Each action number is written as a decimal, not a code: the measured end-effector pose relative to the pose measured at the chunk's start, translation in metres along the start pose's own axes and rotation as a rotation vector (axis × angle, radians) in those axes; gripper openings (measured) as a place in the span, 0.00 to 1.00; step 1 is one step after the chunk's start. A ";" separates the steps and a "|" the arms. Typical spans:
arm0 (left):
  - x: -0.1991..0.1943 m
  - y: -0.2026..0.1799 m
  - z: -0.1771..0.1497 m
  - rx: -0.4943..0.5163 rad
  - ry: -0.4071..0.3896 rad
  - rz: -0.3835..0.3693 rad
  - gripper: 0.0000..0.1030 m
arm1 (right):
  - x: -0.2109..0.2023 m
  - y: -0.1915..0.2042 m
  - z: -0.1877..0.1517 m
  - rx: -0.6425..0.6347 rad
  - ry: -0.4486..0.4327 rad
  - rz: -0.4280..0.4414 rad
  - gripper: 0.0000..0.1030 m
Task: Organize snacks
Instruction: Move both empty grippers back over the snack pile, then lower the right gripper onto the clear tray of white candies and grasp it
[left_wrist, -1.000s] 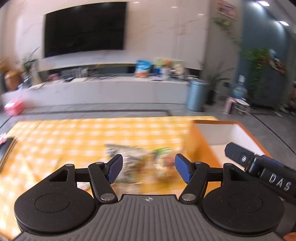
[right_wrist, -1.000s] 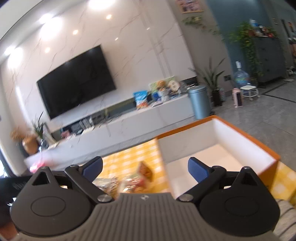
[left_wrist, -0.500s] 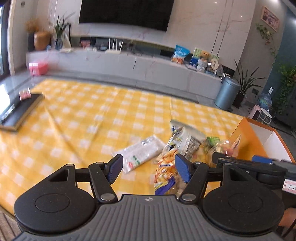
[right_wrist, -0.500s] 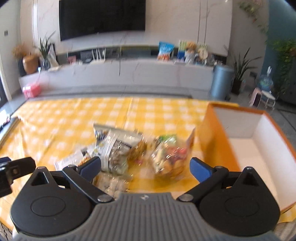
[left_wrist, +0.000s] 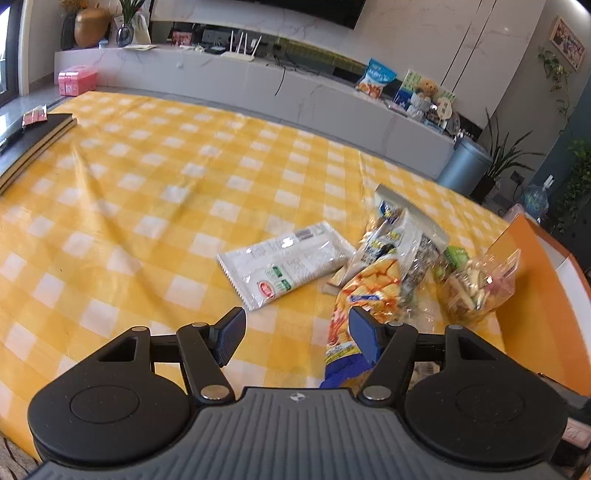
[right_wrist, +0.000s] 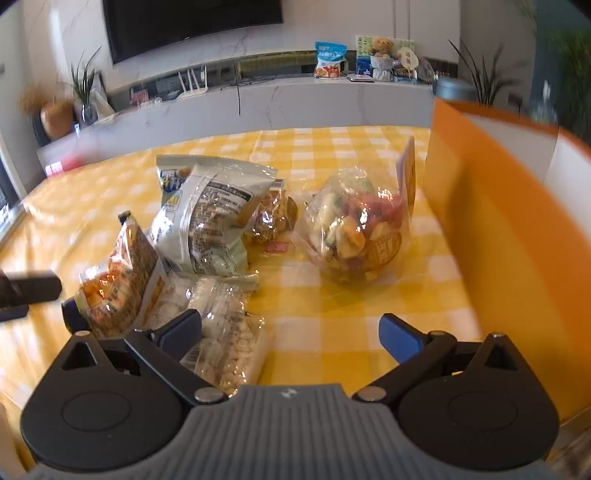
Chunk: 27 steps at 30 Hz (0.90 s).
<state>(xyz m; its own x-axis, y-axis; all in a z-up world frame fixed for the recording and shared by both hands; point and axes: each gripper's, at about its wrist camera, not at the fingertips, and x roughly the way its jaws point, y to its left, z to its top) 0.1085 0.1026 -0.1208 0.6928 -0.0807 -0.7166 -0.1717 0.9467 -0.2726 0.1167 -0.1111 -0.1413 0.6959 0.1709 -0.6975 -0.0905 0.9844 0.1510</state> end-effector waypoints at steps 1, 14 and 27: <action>0.004 -0.001 -0.001 0.009 0.006 0.010 0.73 | 0.002 -0.004 0.001 0.025 0.018 0.012 0.97; 0.006 -0.010 -0.002 0.067 0.031 0.024 0.73 | -0.003 0.005 -0.007 0.000 0.008 0.121 0.95; -0.014 -0.005 0.008 0.016 0.003 -0.003 0.73 | -0.012 0.029 -0.012 -0.144 -0.044 0.166 0.67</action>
<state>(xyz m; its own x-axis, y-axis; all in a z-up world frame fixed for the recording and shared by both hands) 0.1054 0.1011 -0.1046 0.6909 -0.0843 -0.7180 -0.1583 0.9514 -0.2641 0.0974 -0.0842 -0.1374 0.6930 0.3320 -0.6399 -0.3045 0.9394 0.1575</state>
